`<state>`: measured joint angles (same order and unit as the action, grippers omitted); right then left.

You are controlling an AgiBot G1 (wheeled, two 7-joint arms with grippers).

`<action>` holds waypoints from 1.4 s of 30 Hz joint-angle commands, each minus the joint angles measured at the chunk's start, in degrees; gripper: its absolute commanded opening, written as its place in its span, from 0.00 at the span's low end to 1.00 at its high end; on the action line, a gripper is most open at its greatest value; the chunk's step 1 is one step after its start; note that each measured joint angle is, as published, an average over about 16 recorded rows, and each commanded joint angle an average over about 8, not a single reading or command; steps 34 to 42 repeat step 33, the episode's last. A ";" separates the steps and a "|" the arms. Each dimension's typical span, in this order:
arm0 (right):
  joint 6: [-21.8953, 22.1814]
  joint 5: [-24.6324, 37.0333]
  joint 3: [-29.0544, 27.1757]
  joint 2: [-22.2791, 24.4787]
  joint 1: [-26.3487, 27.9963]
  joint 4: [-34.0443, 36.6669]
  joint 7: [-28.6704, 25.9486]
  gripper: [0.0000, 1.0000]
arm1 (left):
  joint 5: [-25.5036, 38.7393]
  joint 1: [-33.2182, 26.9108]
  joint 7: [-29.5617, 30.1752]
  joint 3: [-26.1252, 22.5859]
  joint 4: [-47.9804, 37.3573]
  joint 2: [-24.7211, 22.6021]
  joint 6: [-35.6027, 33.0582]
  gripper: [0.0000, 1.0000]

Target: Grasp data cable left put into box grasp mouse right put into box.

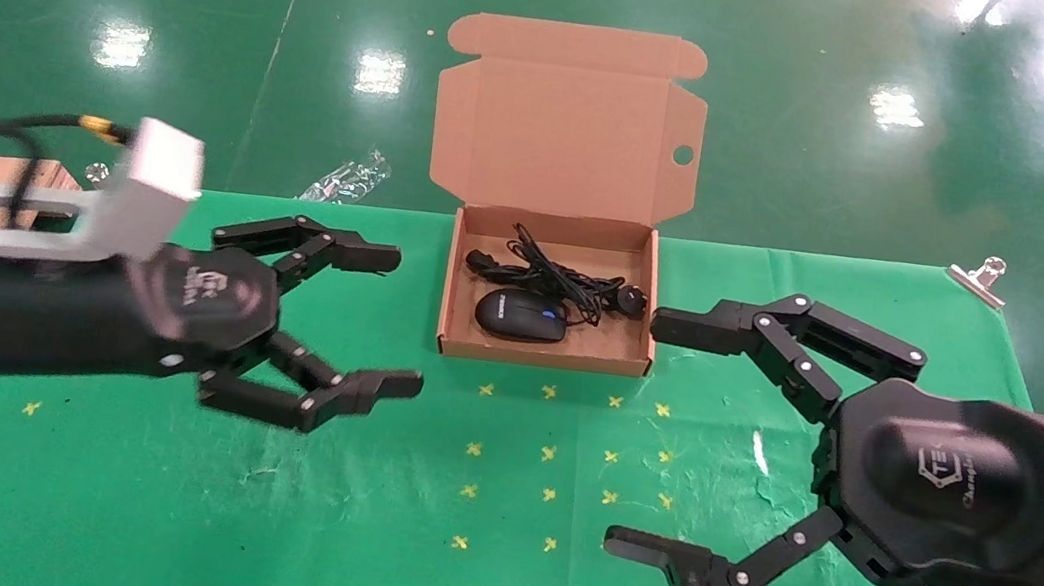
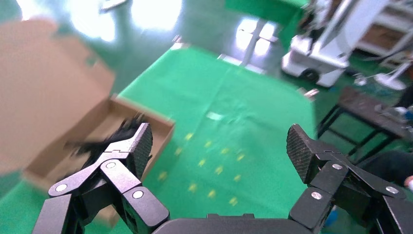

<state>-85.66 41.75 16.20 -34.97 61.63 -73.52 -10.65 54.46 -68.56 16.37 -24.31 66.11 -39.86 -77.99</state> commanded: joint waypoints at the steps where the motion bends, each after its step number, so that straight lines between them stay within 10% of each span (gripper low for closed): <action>1: 0.00 -0.01 0.01 0.00 0.00 0.00 0.00 1.00 | -2.73 1.51 -1.22 1.80 1.62 1.05 -1.67 1.00; 14: 0.01 -0.07 0.02 0.06 -0.04 -0.03 0.03 1.00 | -15.39 8.42 -6.40 10.03 8.99 5.82 -9.28 1.00; 42: 0.04 -0.03 0.04 0.03 0.00 0.02 0.02 1.00 | -13.26 7.34 -5.74 8.68 7.80 5.07 -8.02 1.00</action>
